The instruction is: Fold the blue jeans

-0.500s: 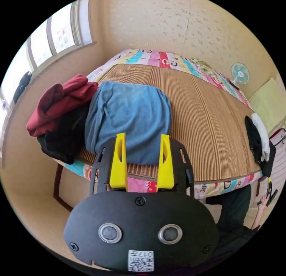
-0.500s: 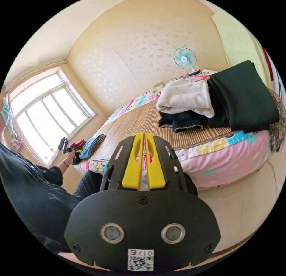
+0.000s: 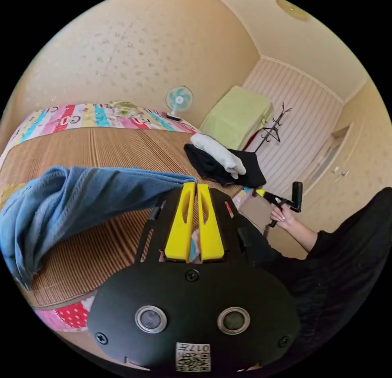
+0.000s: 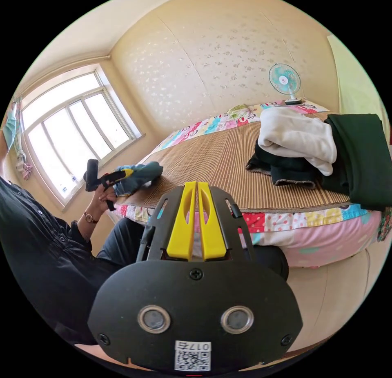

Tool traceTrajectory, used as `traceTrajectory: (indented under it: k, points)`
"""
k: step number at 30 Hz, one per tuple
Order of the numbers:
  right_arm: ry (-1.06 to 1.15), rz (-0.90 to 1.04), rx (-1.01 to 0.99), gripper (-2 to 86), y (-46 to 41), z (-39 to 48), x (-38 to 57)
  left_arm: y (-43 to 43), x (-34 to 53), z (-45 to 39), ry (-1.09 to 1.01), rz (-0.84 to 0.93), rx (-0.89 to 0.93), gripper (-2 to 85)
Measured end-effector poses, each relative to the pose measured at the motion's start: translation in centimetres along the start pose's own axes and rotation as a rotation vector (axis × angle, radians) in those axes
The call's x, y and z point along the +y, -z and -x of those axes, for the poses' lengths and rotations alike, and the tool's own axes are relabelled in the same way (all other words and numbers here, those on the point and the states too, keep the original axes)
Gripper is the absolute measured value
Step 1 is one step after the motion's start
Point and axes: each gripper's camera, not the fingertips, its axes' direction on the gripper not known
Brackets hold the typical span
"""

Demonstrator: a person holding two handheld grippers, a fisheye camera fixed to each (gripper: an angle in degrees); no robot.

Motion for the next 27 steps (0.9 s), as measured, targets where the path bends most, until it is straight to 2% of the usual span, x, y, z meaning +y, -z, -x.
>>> traceTrajectory:
  k: [3, 6, 8, 10, 12, 15, 18, 20, 22, 23, 24, 27]
  points:
    - [-0.005, 0.014, -0.075, 0.6, -2.0, 0.6, -0.6, -4.2, 4.8, -2.5, 0.038, 0.153, 0.058, 4.7]
    - [0.014, 0.134, -0.146, 1.2, -5.4, 1.9, -1.5, -2.4, 9.4, -2.8, 0.140, 0.133, 0.063, 7.9]
    - [0.055, 0.240, -0.147, 2.0, -8.3, 3.4, -2.1, 0.8, 11.7, -2.1, 0.228, 0.060, -0.048, 8.4]
    - [0.111, 0.328, -0.149, 2.9, -11.2, 5.4, -2.7, 6.6, 14.7, 0.1, 0.421, -0.080, -0.311, 9.6]
    - [0.184, 0.382, -0.190, 4.2, -14.2, 8.1, -3.6, 10.9, 16.8, 2.5, 0.582, -0.190, -0.473, 11.1]
    - [0.202, 0.355, -0.313, 7.3, -16.4, 10.8, -4.5, 16.5, 19.1, 7.1, 0.788, -0.354, -0.586, 16.2]
    - [0.209, 0.383, -0.435, 10.8, -18.9, 13.2, -5.0, 18.4, 18.0, 10.7, 0.765, -0.368, -0.640, 16.7]
    - [0.244, 0.439, -0.453, 12.4, -20.5, 15.1, -5.1, 18.2, 16.7, 12.7, 0.751, -0.343, -0.614, 15.2]
    - [0.310, 0.494, -0.436, 13.9, -21.9, 17.5, -5.0, 17.6, 15.4, 14.3, 0.726, -0.371, -0.453, 7.2]
    - [0.348, 0.517, -0.410, 14.8, -22.6, 19.2, -4.9, 17.5, 15.1, 14.2, 0.719, -0.394, -0.409, 6.4]
    - [0.384, 0.515, -0.390, 15.8, -23.0, 20.8, -4.9, 17.3, 14.3, 13.4, 0.686, -0.428, -0.348, 5.3]
    - [0.444, 0.439, -0.331, 17.4, -23.4, 24.4, -5.6, 16.2, 11.3, 8.4, 0.555, -0.405, -0.328, 4.8]
